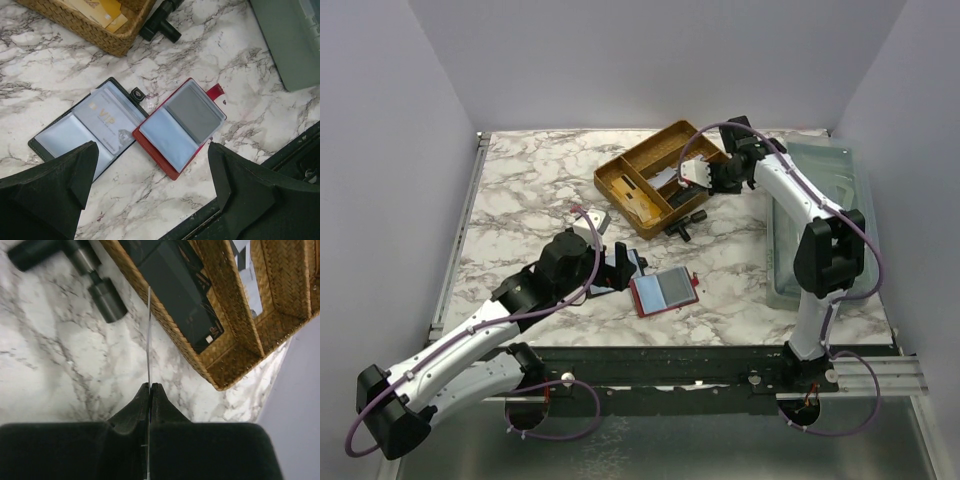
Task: Take the credit cards out of the card holder
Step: Place the credit card in the storage box.
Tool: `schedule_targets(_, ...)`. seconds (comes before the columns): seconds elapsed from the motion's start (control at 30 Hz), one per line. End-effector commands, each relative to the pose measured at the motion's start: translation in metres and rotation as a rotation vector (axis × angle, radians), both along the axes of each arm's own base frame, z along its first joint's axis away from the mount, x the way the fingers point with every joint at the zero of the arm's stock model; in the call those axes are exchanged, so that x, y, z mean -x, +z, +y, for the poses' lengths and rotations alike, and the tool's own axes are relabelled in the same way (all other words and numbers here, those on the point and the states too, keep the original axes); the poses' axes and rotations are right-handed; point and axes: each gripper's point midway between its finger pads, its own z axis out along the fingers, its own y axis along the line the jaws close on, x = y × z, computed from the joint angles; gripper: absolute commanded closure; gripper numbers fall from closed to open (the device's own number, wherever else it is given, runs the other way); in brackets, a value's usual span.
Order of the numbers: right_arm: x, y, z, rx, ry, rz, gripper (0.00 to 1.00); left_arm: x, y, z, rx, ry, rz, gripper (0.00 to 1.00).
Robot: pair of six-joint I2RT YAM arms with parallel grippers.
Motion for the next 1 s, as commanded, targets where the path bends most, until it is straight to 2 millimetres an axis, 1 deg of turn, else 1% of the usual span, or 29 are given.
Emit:
schedule_targets(0.0,-0.042,0.006,-0.009,0.172,0.043,-0.174,1.00,-0.003,0.003,0.014,-0.017,0.046,-0.039,0.01)
schedule_targets(0.17,-0.058,-0.002,0.001,0.249,0.107,-0.237,1.00,-0.004,0.004,0.015,-0.018,0.055,-0.045,0.01)
schedule_targets(0.2,-0.063,-0.001,0.001,0.276,0.107,-0.259,1.00,-0.004,0.005,0.015,-0.017,0.056,-0.046,0.01)
schedule_targets(0.33,-0.074,-0.007,0.008,0.313,0.139,-0.307,1.00,-0.004,0.006,0.016,-0.015,0.057,-0.049,0.01)
schedule_targets(0.5,-0.080,-0.025,0.011,0.363,0.160,-0.287,0.99,-0.005,0.007,0.018,-0.013,0.065,-0.056,0.01)
schedule_targets(0.97,-0.082,-0.048,0.020,0.406,0.213,-0.231,0.96,-0.004,0.010,0.019,-0.003,0.071,-0.066,0.01)
